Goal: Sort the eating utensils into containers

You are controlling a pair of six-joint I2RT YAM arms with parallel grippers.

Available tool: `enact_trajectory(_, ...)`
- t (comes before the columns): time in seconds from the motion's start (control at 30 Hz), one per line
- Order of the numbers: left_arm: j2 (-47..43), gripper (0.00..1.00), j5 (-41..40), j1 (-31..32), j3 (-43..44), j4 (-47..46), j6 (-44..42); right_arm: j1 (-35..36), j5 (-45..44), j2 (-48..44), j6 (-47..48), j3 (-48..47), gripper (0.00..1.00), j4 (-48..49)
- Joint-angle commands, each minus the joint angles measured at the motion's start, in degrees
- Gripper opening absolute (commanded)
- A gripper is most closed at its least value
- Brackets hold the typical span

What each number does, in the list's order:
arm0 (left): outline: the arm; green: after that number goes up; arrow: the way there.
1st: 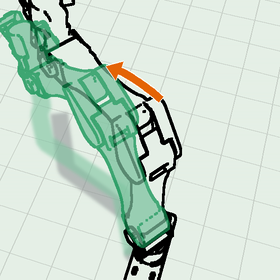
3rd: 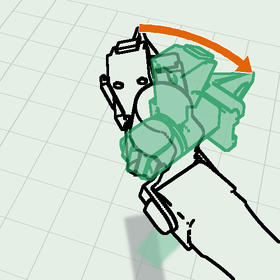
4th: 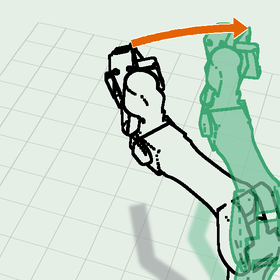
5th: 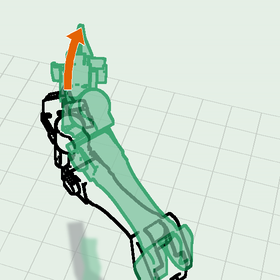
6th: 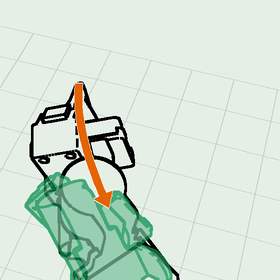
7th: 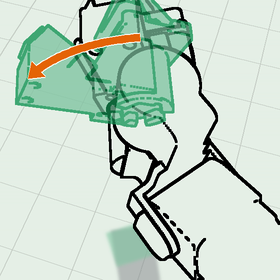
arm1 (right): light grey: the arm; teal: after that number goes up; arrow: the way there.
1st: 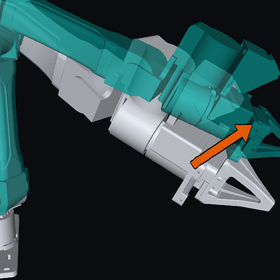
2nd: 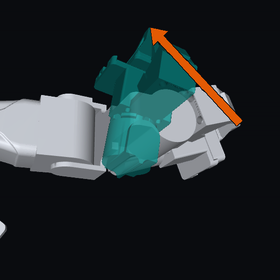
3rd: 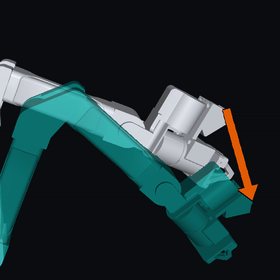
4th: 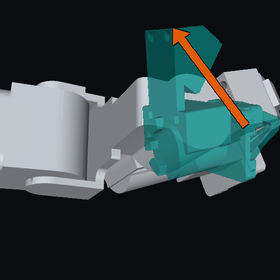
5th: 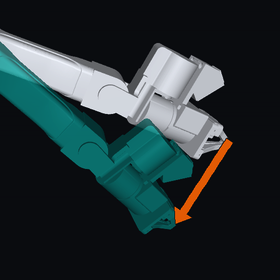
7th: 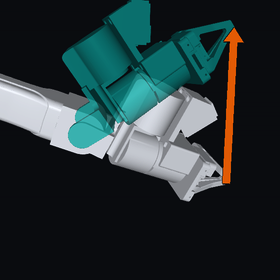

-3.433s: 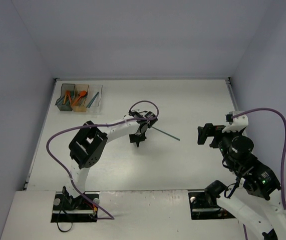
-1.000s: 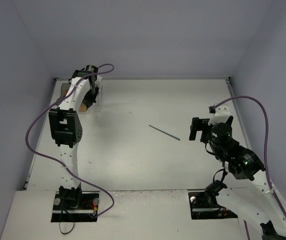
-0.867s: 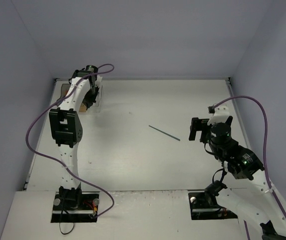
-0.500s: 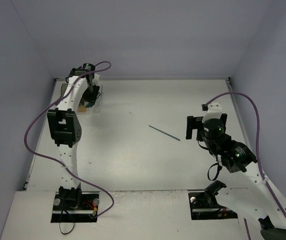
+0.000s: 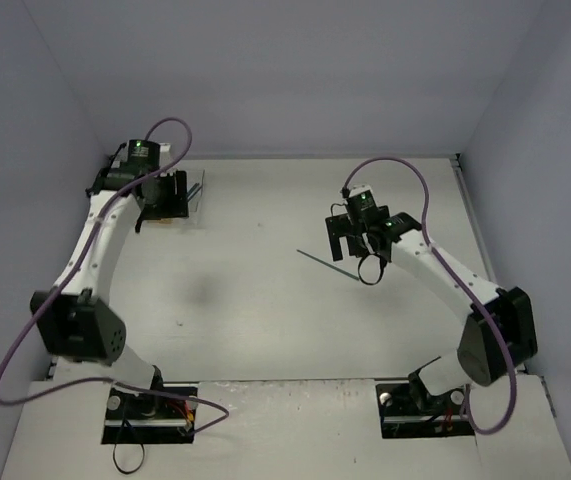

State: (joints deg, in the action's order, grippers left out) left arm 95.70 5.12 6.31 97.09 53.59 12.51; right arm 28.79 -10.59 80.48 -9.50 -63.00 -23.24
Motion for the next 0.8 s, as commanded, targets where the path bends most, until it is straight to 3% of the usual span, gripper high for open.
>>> enact_trajectory(0.0, -16.01, 0.60, -0.92, 0.06, -11.66, -7.38, 3.24, -3.03, 6.87, 8.34, -1.61, -4.36, 1.00, 1.74)
enact_trajectory(0.3, -37.08, 0.61, -1.01, 0.11, -25.77, -6.60, 3.97, -3.47, 6.69, 19.92, -1.24, -3.49, 1.00, 2.85)
enact_trajectory(0.5, -41.96, 0.61, -0.12, 0.03, -29.55, -3.98, 4.89, -3.37, 10.40, 23.03, -1.25, -0.87, 0.99, 6.76)
enact_trajectory(0.77, -44.91, 0.62, 2.30, 0.11, -32.57, -3.58, 6.92, 1.22, 14.33, 26.69, -3.90, 3.52, 0.85, 10.70)
